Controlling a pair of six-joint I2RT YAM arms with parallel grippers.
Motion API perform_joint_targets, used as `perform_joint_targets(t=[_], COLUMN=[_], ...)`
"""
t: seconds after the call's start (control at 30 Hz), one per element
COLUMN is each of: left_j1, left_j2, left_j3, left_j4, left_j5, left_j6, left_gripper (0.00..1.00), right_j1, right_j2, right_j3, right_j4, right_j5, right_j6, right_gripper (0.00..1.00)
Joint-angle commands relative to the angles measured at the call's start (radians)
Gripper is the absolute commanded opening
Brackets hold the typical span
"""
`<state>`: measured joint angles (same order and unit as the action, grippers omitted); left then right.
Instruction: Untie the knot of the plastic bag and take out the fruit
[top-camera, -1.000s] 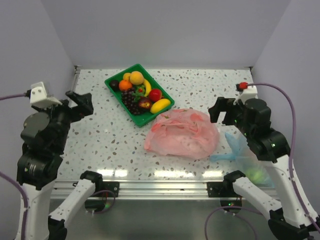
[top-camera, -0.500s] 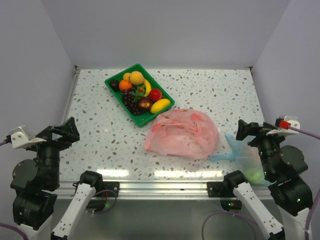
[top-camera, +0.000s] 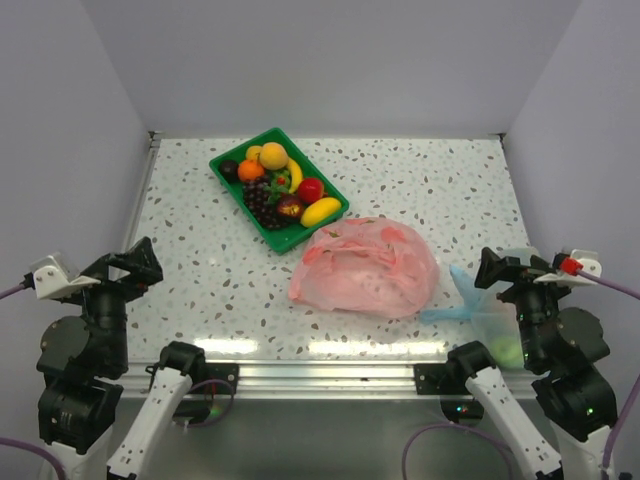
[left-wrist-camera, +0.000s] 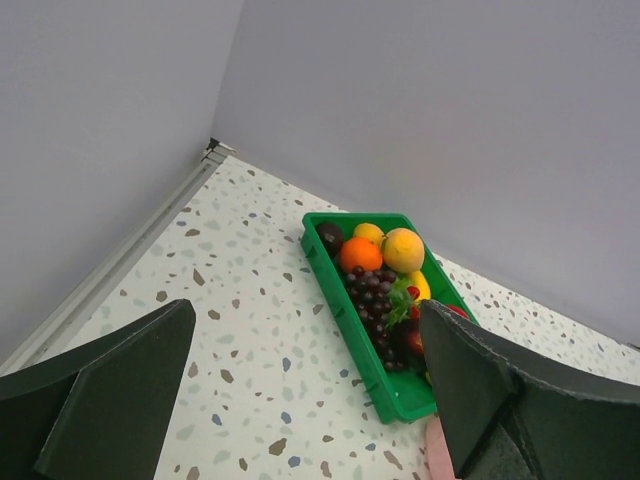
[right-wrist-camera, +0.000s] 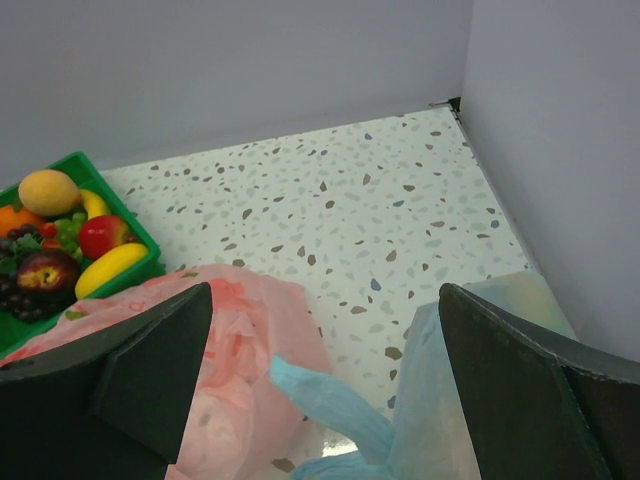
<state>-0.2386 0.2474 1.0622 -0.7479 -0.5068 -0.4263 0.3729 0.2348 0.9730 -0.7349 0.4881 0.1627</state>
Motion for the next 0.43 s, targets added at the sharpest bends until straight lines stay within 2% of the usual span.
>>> perform_joint_targets(t=[0.0,0.4], left_j1=[-0.002,-0.002], left_j2=[0.021,0.030], left_j3=[-0.004,-0.013], left_j4=[0.055,0.051], left_j5=[-0.015,-0.012], left_j6=[-0.005,-0.011], left_gripper=[1.00,1.00], right_j1=[0.001,0.001], right_j2=[-0.008,0.003], right_j3=[-0.010,-0.016], right_j4=[0.057,0.066], right_j5=[0.033,0.001], right_j6=[-0.012,-0.028], right_gripper=[0.99,0.99])
